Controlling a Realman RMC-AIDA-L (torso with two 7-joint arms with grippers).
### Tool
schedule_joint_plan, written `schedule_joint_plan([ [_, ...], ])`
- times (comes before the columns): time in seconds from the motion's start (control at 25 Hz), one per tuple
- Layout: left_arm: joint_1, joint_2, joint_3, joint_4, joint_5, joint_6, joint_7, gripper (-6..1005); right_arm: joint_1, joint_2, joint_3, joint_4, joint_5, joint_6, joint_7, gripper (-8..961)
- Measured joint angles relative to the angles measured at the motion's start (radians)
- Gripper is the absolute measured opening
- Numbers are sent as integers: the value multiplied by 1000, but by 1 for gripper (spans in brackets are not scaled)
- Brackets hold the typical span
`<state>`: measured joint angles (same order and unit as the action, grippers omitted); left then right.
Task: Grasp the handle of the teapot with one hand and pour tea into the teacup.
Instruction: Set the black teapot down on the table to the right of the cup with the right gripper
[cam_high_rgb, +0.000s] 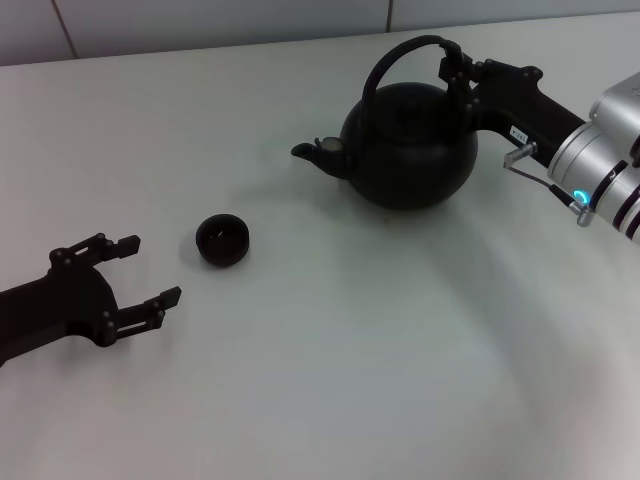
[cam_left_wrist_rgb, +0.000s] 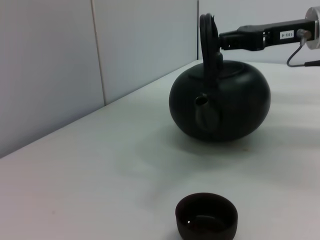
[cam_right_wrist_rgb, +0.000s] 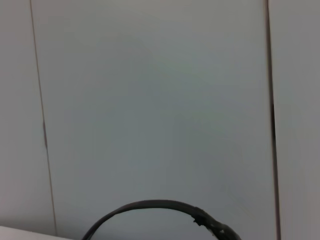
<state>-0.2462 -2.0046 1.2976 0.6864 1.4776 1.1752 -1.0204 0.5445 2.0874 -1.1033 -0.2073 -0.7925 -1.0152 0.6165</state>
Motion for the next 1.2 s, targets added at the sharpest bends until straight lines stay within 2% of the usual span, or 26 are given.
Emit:
schedule_joint_plan([
  [0.64, -8, 0, 5, 1, 0, 4, -4, 822, -2, 3, -13, 28, -7, 13, -25, 118],
  [0.72, -9, 0, 5, 1, 1, 4, -4, 822, -9, 3, -13, 32, -7, 4, -25, 328],
  [1.2, -3, 4, 0, 1, 1, 12, -4, 821, -111, 3, -3, 42, -1, -210, -26, 594],
])
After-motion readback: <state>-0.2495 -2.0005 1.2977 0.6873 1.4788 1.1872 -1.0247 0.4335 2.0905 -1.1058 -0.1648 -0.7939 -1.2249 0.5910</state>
